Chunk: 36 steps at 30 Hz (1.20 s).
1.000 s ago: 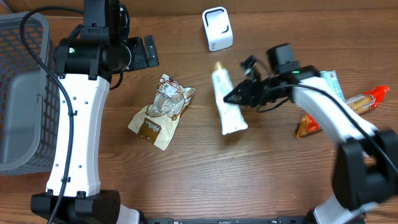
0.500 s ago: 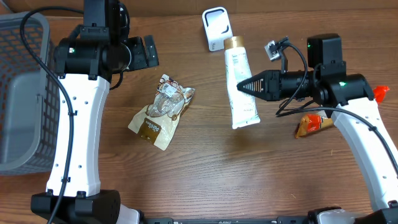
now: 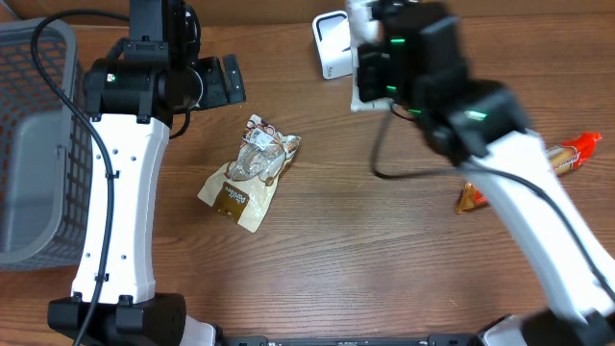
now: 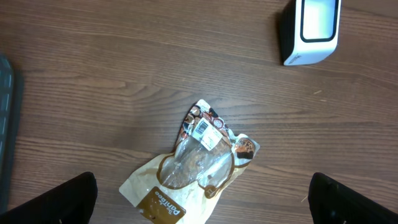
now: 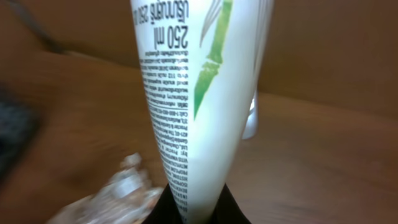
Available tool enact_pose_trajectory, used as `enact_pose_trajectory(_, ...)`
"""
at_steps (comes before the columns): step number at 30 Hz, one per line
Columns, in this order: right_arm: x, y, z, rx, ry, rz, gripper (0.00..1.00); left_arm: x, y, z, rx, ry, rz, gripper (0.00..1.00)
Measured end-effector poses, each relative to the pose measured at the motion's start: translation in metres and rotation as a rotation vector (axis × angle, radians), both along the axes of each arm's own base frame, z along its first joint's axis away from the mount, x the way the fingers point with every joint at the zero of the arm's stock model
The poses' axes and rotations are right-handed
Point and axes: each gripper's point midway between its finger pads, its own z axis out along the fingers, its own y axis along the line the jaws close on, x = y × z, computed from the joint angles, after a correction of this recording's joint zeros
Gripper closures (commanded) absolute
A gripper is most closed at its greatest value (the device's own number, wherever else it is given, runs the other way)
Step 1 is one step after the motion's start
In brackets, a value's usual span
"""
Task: Scan the item barcode
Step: 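Raise the tube with the right gripper and hold it at the white scanner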
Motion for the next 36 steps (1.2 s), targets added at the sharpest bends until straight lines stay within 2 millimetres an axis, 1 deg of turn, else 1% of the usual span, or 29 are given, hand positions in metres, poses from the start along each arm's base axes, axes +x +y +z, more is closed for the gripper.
enact_pose_trajectory(1, 0.013, 0.001, -0.01, -0.056, -0.021, -0.028, 0.96, 0.0, 0.0, 0.0, 0.0, 0.0, 0.0, 0.01)
enact_pose_trajectory(2, 0.033, -0.002, -0.027, -0.141, -0.046, -0.067, 0.96, 0.0, 0.0, 0.0, 0.0, 0.0, 0.0, 0.0)
enact_pose_trajectory(3, 0.039, -0.003, -0.035, -0.174, -0.048, -0.079, 0.96, 0.0, 0.0, 0.0, 0.0, 0.0, 0.0, 0.0)
enact_pose_trajectory(7, 0.088, -0.011, -0.084, -0.428, -0.106, -0.129, 0.96, 0.0, 0.0, 0.0, 0.0, 0.0, 0.0, 0.0)
enact_pose_trajectory(10, 0.112, -0.015, -0.106, -0.574, -0.149, -0.138, 0.96, 0.0, 0.0, 0.0, 0.0, 0.0, 0.0, 0.0)
enact_pose_trajectory(13, 0.13, -0.014, -0.117, -0.691, -0.202, -0.124, 0.96, 0.0, 0.0, 0.0, 0.0, 0.0, 0.0, 0.0)
enact_pose_trajectory(17, 0.144, -0.011, -0.126, -0.795, -0.248, -0.101, 0.96, 0.0, 0.0, 0.0, 0.0, 0.0, 0.0, 0.01)
enact_pose_trajectory(22, 0.156, -0.007, -0.147, -0.886, -0.267, -0.074, 0.96, 0.0, 0.0, 0.0, 0.0, 0.0, 0.0, 0.0)
enact_pose_trajectory(27, 0.166, -0.003, -0.18, -0.969, -0.262, -0.031, 0.96, 0.0, 0.0, 0.0, 0.0, 0.0, 0.0, 0.0)
enact_pose_trajectory(31, 0.168, -0.002, -0.207, -1.039, -0.234, 0.017, 0.96, 0.0, 0.0, 0.0, 0.0, 0.0, 0.0, 0.01)
enact_pose_trajectory(33, 0.17, -0.003, -0.213, -1.054, -0.232, 0.024, 0.96, 0.0, 0.0, 0.0, 0.0, 0.0, 0.0, 0.0)
enact_pose_trajectory(36, 0.174, -0.009, -0.216, -1.064, -0.233, 0.014, 0.96, 0.0, 0.0, 0.0, 0.0, 0.0, 0.0, 0.0)
